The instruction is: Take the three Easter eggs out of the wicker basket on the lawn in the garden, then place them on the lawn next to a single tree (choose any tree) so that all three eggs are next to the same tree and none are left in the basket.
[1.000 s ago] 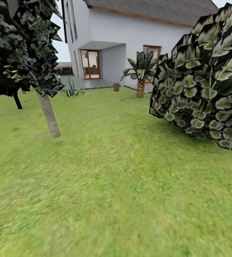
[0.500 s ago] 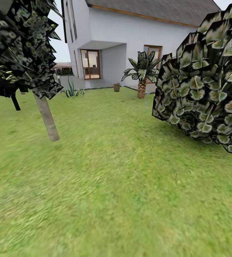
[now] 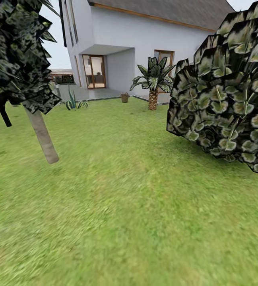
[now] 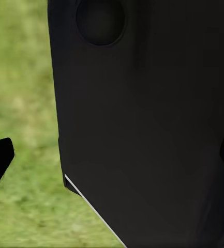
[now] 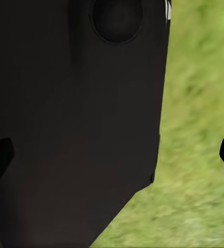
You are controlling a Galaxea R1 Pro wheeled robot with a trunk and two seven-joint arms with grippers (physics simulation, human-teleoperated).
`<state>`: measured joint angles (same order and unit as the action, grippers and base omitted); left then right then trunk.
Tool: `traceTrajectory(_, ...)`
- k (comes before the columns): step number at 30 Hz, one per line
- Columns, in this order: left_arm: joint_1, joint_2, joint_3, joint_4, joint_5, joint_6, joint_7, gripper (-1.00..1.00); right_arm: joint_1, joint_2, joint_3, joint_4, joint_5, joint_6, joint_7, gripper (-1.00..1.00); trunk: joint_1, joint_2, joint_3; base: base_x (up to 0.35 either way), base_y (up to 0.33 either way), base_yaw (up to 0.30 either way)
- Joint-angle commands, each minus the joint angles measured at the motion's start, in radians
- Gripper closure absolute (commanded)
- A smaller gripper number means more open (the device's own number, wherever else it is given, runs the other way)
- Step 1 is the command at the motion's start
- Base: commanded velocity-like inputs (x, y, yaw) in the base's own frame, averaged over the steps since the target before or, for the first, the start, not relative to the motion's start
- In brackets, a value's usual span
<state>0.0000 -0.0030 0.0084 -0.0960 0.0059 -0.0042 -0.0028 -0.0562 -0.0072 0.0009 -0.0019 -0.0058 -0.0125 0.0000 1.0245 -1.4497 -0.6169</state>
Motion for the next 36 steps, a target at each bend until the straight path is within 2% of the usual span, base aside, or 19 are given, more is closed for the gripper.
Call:
traceTrajectory(1, 0.0, 0.0, 0.001, -0.001, 0.0, 0.0, 0.0, -1.0, -0.001, 0.001, 0.0, 0.0, 0.0, -0.001, 0.0, -1.0, 0.001, 0.0, -0.001, 0.323, 0.073, -0.062)
traceTrajectory(36, 0.0, 0.0, 0.001, -0.001, 0.001, 0.0, 0.0, -1.0, -0.001, 0.001, 0.001, 0.0, 0.0, -0.001, 0.0, -1.0, 0.001, 0.0, -0.001, 0.323, 0.073, -0.003)
